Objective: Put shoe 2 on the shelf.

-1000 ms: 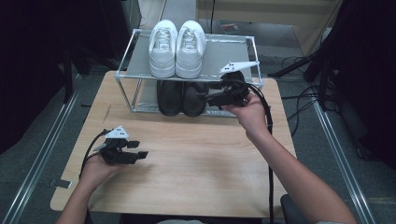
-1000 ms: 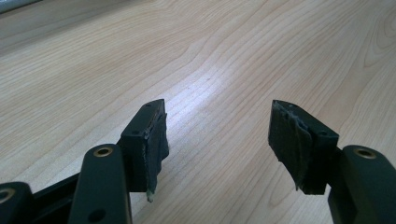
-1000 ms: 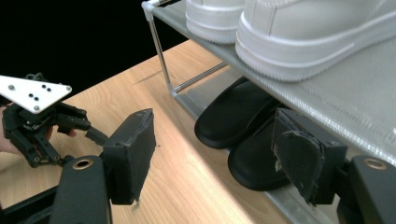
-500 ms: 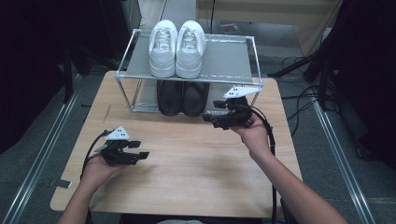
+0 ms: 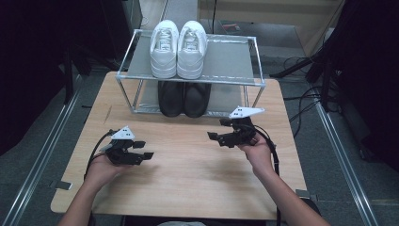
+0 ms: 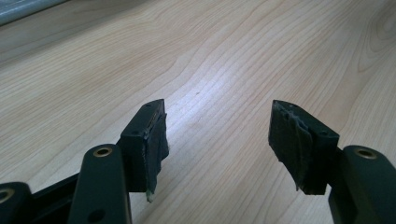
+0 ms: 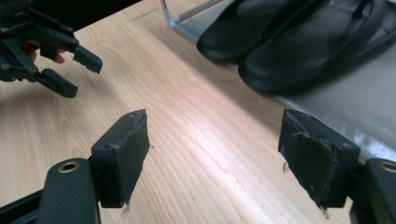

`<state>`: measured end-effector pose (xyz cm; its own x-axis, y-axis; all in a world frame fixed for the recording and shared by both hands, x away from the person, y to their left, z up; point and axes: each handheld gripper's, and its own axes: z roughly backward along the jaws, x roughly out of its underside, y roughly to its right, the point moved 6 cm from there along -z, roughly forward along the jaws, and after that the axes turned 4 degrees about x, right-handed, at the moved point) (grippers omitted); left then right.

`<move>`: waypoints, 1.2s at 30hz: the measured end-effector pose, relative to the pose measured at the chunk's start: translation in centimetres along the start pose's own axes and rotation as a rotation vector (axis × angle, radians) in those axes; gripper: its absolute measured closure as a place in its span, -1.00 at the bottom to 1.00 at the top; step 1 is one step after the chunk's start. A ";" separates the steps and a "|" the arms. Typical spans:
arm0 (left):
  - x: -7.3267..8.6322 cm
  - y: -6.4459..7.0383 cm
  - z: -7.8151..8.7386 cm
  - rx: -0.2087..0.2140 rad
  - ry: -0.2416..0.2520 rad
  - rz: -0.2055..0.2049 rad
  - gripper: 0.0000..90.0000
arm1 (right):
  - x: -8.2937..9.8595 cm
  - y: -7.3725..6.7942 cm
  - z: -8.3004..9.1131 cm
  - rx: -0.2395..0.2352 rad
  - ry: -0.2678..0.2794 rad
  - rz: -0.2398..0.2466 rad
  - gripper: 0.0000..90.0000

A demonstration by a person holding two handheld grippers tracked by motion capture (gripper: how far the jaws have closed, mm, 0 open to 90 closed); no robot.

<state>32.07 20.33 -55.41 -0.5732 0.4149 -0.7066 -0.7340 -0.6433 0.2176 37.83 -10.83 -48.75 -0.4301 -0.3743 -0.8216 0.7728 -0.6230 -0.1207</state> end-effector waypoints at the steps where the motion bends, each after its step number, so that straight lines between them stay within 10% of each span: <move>1: -0.1 0.0 -0.1 0.007 -0.003 0.000 -0.17 | 0.4 0.1 0.0 -0.007 -0.006 -0.008 -0.44; 36: -2.4 0.1 -2.6 0.037 -0.010 0.001 -0.24 | 5.9 1.7 -0.5 -0.014 -0.129 -0.062 -0.44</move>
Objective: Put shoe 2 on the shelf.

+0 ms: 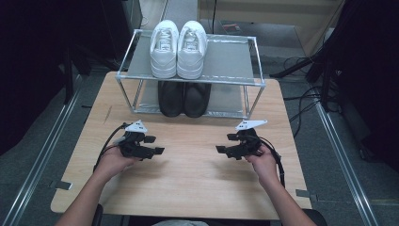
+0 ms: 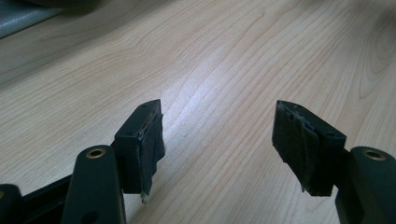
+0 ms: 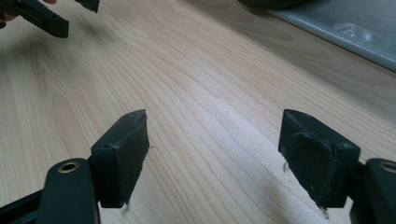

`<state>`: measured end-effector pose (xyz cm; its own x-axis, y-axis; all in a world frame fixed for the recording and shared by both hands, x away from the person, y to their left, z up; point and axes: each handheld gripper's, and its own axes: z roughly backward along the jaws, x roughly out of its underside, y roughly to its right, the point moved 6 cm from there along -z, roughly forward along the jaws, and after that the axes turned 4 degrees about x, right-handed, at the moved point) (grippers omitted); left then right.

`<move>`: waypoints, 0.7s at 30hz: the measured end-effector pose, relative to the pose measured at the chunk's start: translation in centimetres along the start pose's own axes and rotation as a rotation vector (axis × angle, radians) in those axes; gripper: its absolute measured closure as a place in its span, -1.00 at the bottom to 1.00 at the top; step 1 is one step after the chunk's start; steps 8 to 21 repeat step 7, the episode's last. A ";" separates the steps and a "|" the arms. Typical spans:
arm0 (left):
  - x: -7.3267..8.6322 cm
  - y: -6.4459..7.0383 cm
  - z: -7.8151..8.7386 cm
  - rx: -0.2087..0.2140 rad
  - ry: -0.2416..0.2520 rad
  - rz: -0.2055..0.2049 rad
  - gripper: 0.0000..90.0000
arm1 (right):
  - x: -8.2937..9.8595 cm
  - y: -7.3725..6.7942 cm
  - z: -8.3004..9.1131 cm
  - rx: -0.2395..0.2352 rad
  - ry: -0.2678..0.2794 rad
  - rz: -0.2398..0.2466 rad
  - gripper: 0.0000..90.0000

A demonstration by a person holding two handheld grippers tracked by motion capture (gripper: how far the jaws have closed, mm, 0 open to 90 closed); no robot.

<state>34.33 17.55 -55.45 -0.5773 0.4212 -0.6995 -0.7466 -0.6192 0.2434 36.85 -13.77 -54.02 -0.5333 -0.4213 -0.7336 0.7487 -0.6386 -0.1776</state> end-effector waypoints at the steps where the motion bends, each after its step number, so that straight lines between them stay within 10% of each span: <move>1: 0.0 0.0 0.0 0.002 -0.001 0.003 -0.24 | 0.0 0.0 0.0 0.001 -0.003 0.001 -0.44; 21: 0.1 0.0 -0.2 0.004 -0.010 0.000 -0.25 | 0.0 0.0 -0.1 -0.002 -0.001 0.002 -0.45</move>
